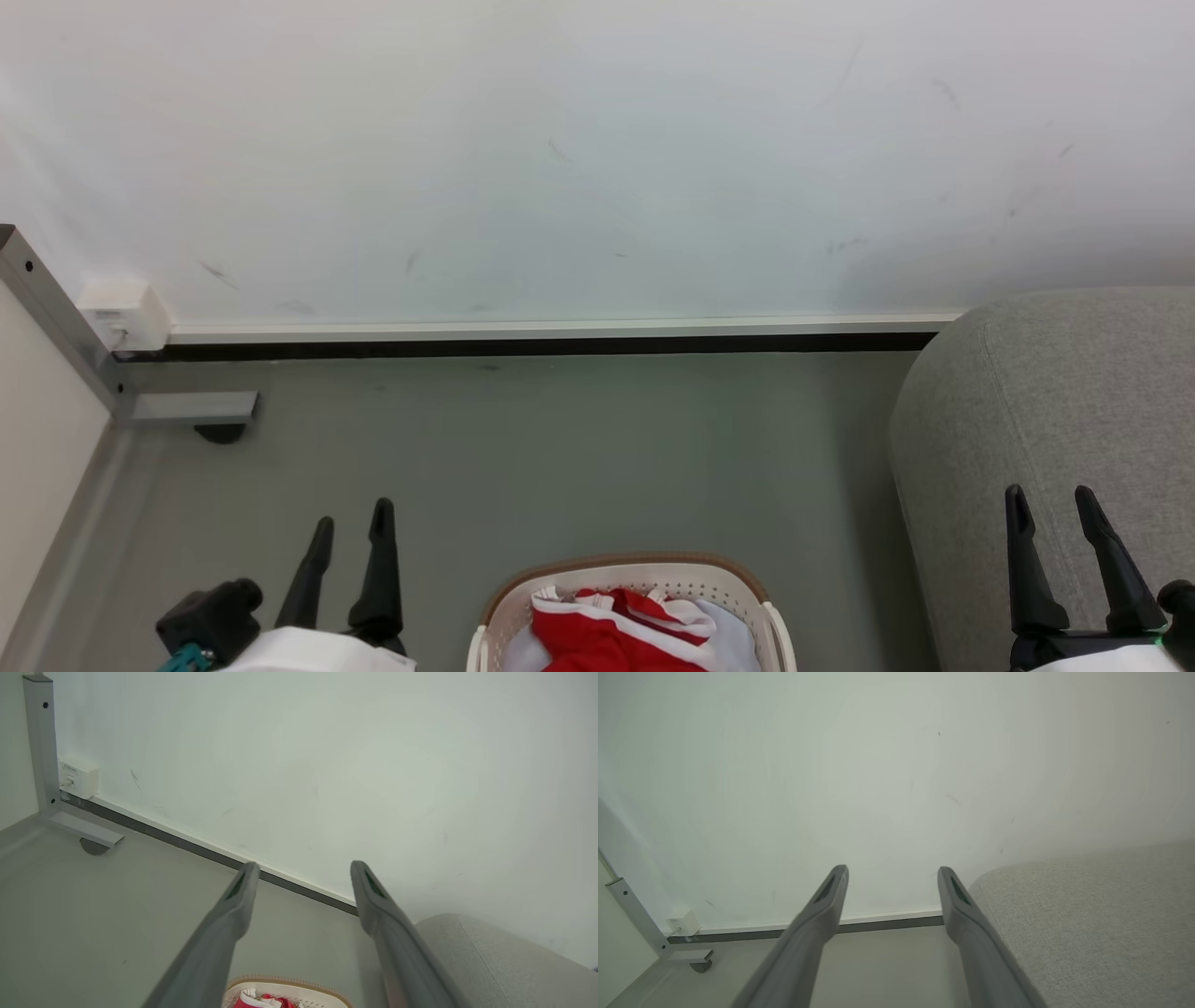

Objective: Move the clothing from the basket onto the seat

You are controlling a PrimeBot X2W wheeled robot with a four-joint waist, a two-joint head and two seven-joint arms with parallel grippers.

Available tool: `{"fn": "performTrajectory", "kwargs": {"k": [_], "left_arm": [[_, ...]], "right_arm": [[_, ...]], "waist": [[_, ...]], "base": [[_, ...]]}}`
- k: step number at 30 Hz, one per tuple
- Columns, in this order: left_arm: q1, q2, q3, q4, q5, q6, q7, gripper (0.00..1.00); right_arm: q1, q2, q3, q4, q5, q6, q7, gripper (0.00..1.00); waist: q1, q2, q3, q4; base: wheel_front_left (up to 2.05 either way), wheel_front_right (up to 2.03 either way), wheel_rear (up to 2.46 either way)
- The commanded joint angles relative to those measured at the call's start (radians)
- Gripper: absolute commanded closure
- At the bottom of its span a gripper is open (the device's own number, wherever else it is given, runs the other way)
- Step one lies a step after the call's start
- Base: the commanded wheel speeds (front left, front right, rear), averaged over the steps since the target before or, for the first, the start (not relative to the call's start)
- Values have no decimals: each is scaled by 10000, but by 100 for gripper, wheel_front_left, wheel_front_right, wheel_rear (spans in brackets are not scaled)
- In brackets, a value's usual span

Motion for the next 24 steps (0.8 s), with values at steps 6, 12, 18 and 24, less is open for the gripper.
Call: {"fn": "performTrajectory", "kwargs": {"k": [6,12,18,24], "left_arm": [[66,85,-63,-29,735,0,-253,0],[103,88,-107,16,1282,7,-371,0],[144,91,-136,49,1760,17,-515,0],[168,93,-197,104,2169,30,-642,0]], "right_arm": [[84,102,-252,5,-952,-14,-44,0],[116,202,-438,45,-1571,-15,-47,0],[158,323,-598,140,-1958,-16,-60,0],[191,440,-720,186,-2481,-17,-72,0]], "waist": [[0,0,-3,12],[0,0,-10,12],[0,0,-9,6],[0,0,6,-10]], "base": [[0,0,0],[0,0,0],[0,0,0],[0,0,0]]}}
